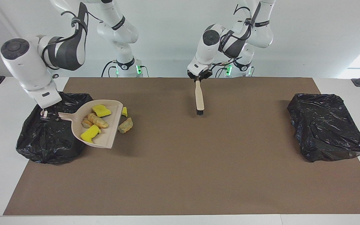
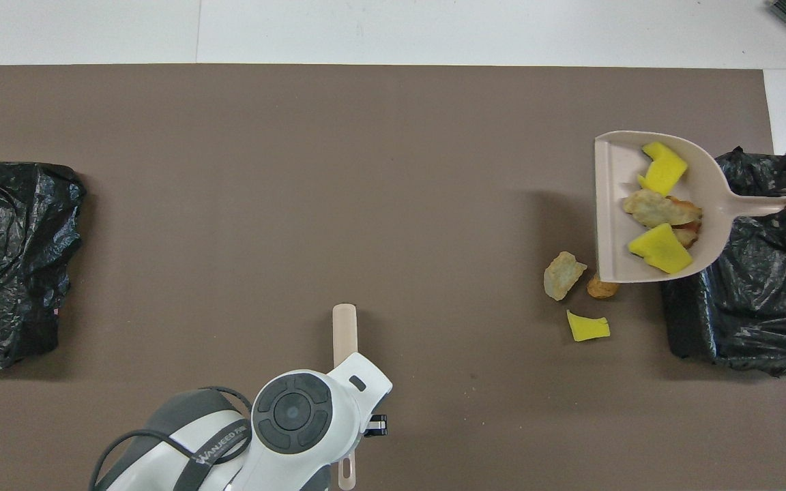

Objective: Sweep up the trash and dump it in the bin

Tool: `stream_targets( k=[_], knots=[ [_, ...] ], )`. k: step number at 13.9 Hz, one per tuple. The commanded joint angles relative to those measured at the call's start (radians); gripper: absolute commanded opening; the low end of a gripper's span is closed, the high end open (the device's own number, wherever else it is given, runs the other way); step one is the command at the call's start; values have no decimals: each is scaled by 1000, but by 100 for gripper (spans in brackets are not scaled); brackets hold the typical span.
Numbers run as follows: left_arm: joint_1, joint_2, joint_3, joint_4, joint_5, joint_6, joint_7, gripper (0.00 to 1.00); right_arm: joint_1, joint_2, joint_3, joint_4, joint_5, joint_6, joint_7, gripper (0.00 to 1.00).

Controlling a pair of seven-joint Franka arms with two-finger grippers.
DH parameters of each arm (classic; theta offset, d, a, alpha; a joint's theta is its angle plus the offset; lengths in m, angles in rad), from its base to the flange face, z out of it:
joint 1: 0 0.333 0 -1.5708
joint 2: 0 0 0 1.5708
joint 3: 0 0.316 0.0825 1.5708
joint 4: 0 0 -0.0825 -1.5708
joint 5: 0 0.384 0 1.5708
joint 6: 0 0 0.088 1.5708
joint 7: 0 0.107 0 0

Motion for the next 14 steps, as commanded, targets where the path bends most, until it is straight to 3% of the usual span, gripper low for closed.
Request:
stream_targets(
  k=[1, 6, 8, 11, 12, 14],
  knots=[
    [-49, 37, 16, -7, 11, 72, -62, 0, -95, -18, 16, 1, -117, 1, -137, 0],
    [-68, 64, 16, -8, 11, 105, -37, 0, -172, -33, 3, -20, -326, 85, -177, 0],
    [-62, 64, 16, -31, 11, 111, 68, 0, -171, -50, 8, -58, -464, 145, -81, 0],
    [-51, 63, 16, -38, 9, 111, 80, 0, -157, -129, 10, -199, -645, 205, 95, 0],
    [-49, 63, 16, -38, 9, 111, 78, 10, -148, -152, 10, -239, -705, 216, 143, 0],
    [-49, 63, 16, -38, 5, 111, 46, 12, -131, -174, 10, -269, -788, 223, 199, 0]
  ],
)
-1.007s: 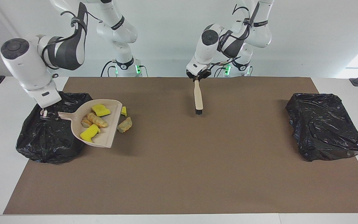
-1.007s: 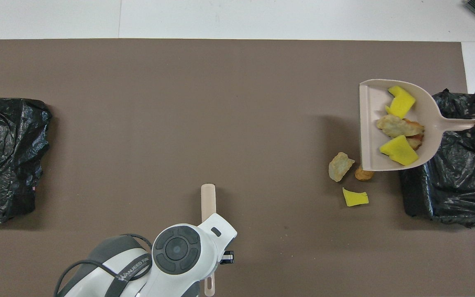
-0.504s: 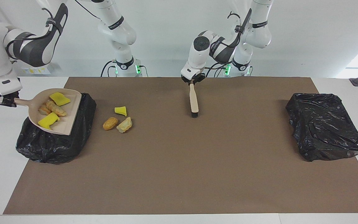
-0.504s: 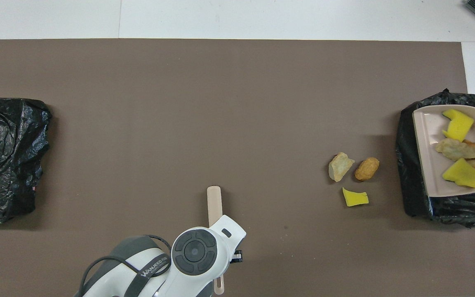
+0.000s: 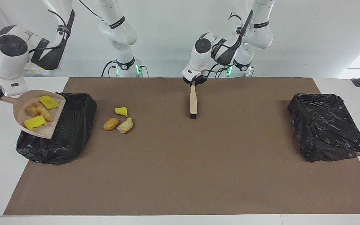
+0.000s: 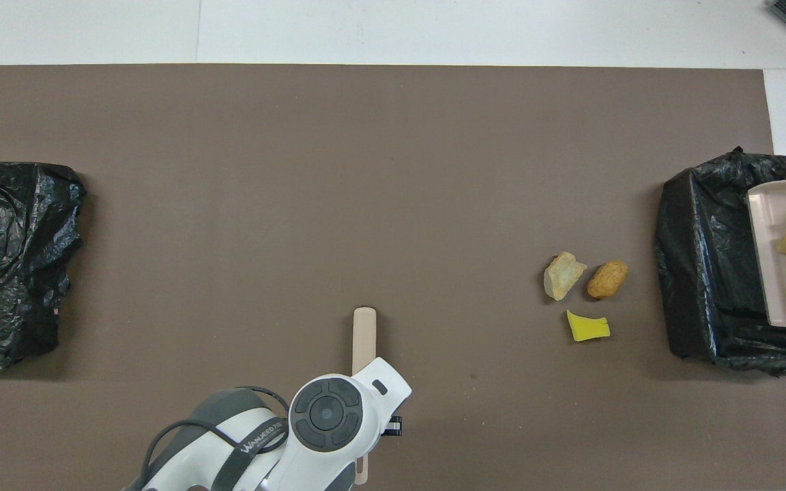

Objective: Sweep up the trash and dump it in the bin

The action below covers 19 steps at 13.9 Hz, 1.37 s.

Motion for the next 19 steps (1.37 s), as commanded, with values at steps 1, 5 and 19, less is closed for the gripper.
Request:
stream_targets(
  k=[1, 5, 19],
  knots=[
    [-4, -11, 9, -29, 2, 24, -64, 6, 7, -70, 2, -82, -92, 30, 72, 0],
    [-4, -10, 9, -29, 2, 50, -125, 3, 22, -76, 2, -80, -167, 16, 95, 0],
    [221, -14, 18, 101, 91, -1, -130, 100, 51, -210, 6, -106, -330, 25, -15, 0]
  ],
)
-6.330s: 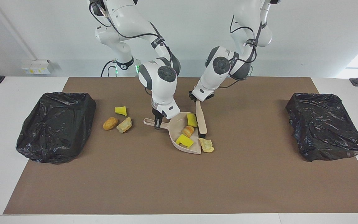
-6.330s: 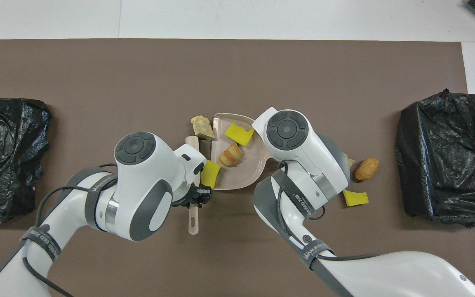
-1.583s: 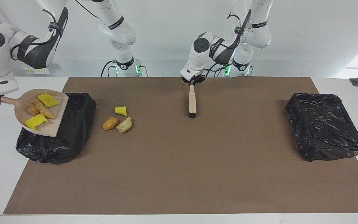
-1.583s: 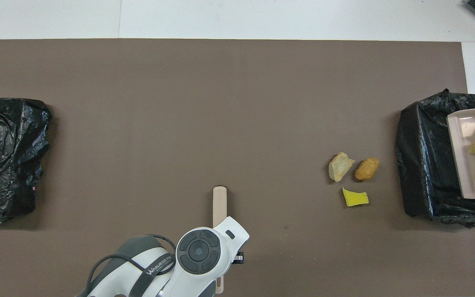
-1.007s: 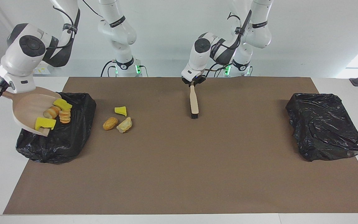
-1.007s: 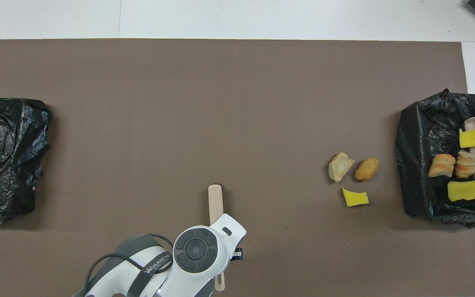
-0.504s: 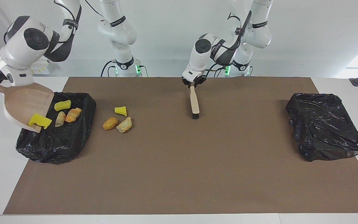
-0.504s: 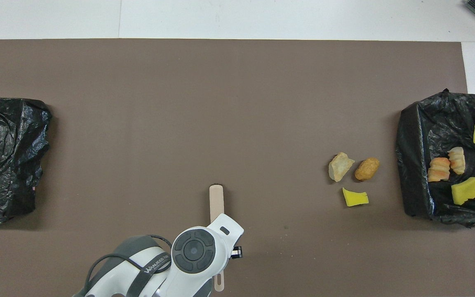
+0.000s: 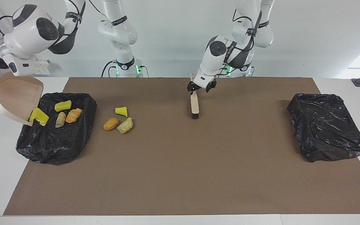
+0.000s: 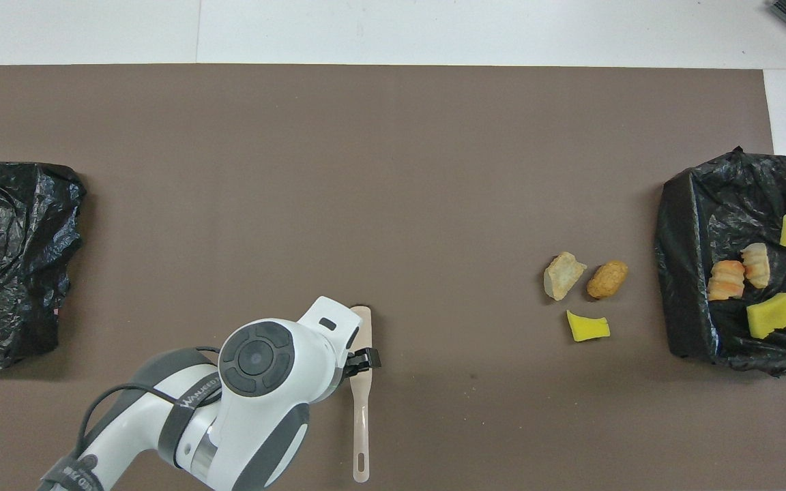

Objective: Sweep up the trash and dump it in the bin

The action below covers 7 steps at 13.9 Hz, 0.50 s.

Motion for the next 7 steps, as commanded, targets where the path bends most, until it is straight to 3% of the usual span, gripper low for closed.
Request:
stream_targets(
  k=[1, 7],
  knots=[
    [98, -13, -6, 63, 58, -61, 0, 100, -10, -36, 4, -27, -13, 17, -23, 0],
    [319, -31, -5, 146, 68, -171, 243, 100, 5, -30, 12, 0, 424, -57, -12, 0]
  ],
)
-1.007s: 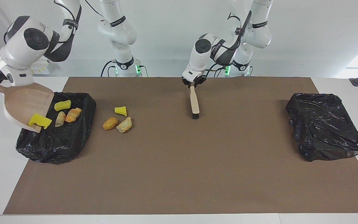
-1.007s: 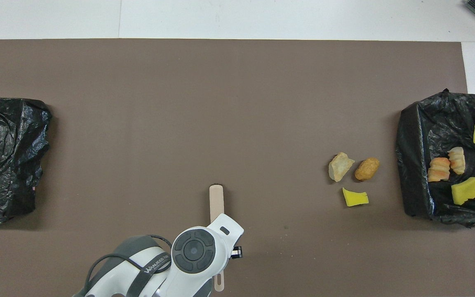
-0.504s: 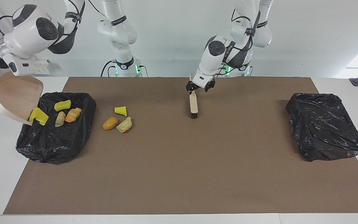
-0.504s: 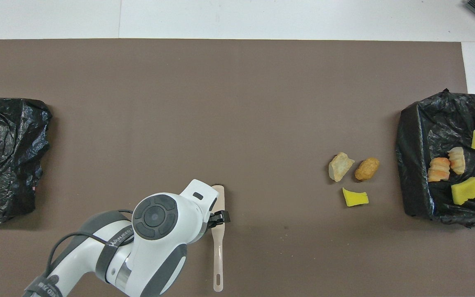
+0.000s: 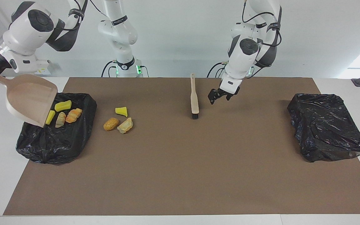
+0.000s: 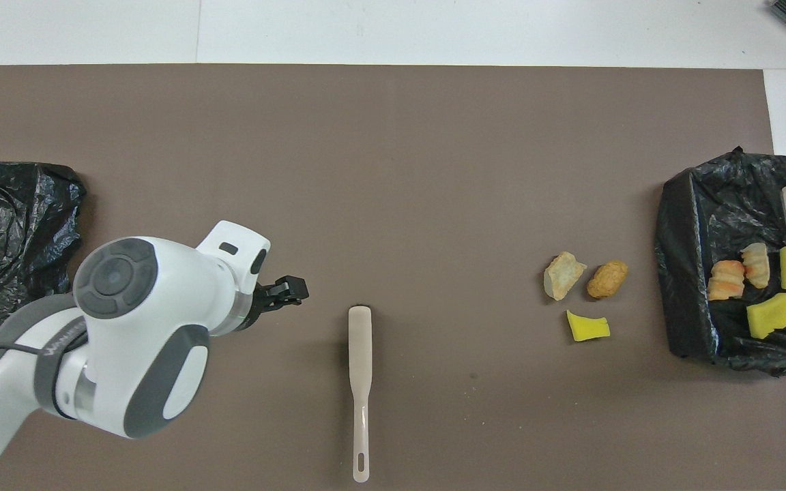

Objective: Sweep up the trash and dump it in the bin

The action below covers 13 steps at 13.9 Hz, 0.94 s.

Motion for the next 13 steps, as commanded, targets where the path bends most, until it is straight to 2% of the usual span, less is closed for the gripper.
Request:
stream_targets(
  k=[1, 4, 7, 9, 11, 13],
  knots=[
    [79, -10, -11, 21, 19, -52, 131, 100, 6, -11, 11, 1, 210, -58, -6, 0],
    [131, -10, -11, 38, 106, -73, 280, 100, 48, -14, 13, 0, 322, -143, 153, 0],
    [203, -10, -11, 41, 108, -86, 426, 100, 88, -19, 13, 0, 437, -219, 331, 0],
    [257, -10, -11, 54, 108, -119, 522, 100, 133, -13, 13, 0, 454, -252, 487, 0],
    [304, -11, -11, 76, 108, -129, 585, 100, 142, -13, 13, -2, 495, -259, 532, 0],
    [334, -2, -11, 142, 108, -185, 595, 100, 145, -13, 13, -2, 497, -259, 534, 0]
  ],
)
